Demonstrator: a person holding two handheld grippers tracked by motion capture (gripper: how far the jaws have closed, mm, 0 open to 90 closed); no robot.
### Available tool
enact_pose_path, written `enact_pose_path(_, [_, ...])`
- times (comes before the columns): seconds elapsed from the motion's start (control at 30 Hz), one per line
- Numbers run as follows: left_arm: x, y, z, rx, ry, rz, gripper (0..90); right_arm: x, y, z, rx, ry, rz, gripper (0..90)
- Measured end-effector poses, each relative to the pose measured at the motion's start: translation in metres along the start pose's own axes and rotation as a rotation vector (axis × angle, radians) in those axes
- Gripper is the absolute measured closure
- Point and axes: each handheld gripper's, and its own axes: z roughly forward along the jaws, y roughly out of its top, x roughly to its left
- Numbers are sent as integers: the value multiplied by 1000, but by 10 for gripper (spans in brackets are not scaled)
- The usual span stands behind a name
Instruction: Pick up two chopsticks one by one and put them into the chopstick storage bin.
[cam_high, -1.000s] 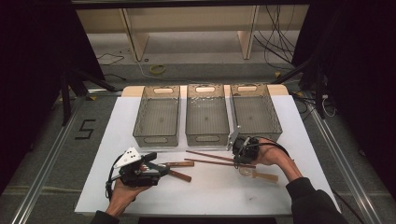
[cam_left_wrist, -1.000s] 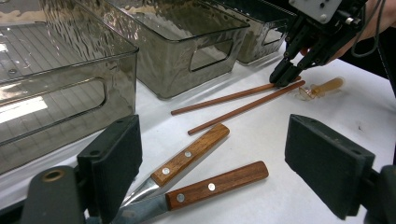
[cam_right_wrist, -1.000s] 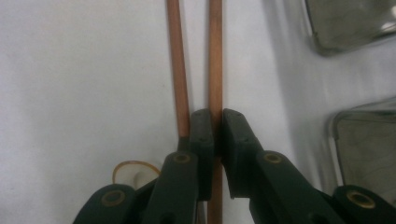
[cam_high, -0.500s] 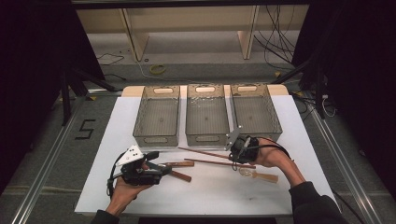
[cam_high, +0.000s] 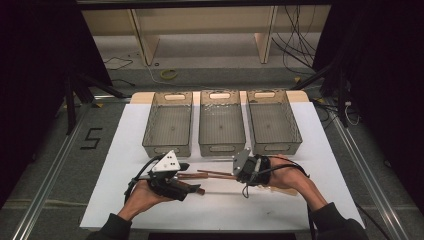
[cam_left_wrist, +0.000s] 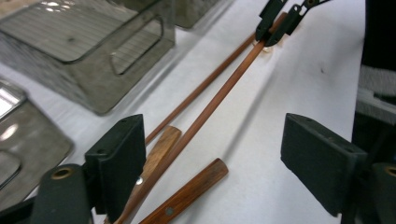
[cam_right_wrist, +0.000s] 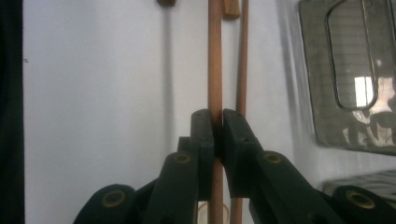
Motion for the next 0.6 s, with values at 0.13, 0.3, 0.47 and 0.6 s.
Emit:
enact_pose_path(0.13, [-3,6,7,75,-17,52,254,5,4,-2,-12,2,-17,841])
enact_pose_path(0.3, [-7,14,13,121,-29,113,303,10,8,-4,-17,-10,-42,841])
enact_pose_path(0.47, [-13,23,19,167,-45,186,391,15,11,-8,-20,-6,-66,841])
enact_pose_path(0.6, [-17,25,24,208,-51,220,448,18,12,-10,-15,1,-67,840])
